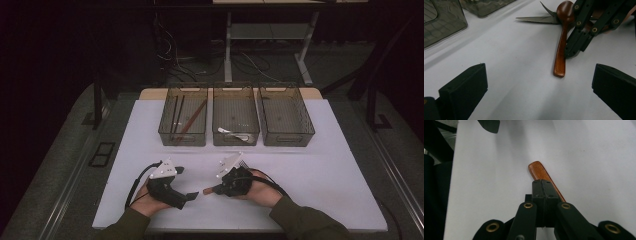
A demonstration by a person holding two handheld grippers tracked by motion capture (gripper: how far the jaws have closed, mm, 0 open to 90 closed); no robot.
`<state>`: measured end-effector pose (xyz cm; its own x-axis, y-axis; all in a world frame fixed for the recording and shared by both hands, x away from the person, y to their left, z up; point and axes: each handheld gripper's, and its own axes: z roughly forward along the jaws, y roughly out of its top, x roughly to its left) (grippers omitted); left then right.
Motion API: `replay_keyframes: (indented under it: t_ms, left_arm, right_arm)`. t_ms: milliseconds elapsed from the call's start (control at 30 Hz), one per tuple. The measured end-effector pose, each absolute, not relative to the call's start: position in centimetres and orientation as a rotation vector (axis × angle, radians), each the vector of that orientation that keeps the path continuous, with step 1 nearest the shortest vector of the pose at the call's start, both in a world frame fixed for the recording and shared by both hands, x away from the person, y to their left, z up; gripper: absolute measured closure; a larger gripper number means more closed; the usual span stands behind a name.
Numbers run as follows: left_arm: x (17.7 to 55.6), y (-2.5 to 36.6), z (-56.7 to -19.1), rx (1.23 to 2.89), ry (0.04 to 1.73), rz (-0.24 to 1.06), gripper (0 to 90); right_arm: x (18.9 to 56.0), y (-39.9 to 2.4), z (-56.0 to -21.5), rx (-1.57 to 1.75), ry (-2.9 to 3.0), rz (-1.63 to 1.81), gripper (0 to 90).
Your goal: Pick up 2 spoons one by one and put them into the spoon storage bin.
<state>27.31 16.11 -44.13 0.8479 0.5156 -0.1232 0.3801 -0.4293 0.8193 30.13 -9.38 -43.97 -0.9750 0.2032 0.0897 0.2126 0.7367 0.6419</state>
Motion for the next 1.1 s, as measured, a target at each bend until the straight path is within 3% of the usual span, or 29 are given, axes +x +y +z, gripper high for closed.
replay_keyframes:
  t_ms: [200, 600, 1100]
  left_arm:
    - [27.3, 16.1, -44.1, 2.069, 0.655, 0.18, 0.0]
    - [27.3, 16.1, -44.1, 2.072, 0.654, 0.18, 0.0]
    - [27.3, 16.1, -44.2, 2.072, 0.654, 0.177, 0.0]
  right_arm:
    - [30.4, -11.9, -42.3, -0.434, -2.897, -1.153, 73.7]
    - [31.7, -19.2, -41.0, -0.796, -2.891, -1.232, 51.6]
    - [32.4, -19.7, -43.4, -0.857, -2.902, -1.091, 42.9]
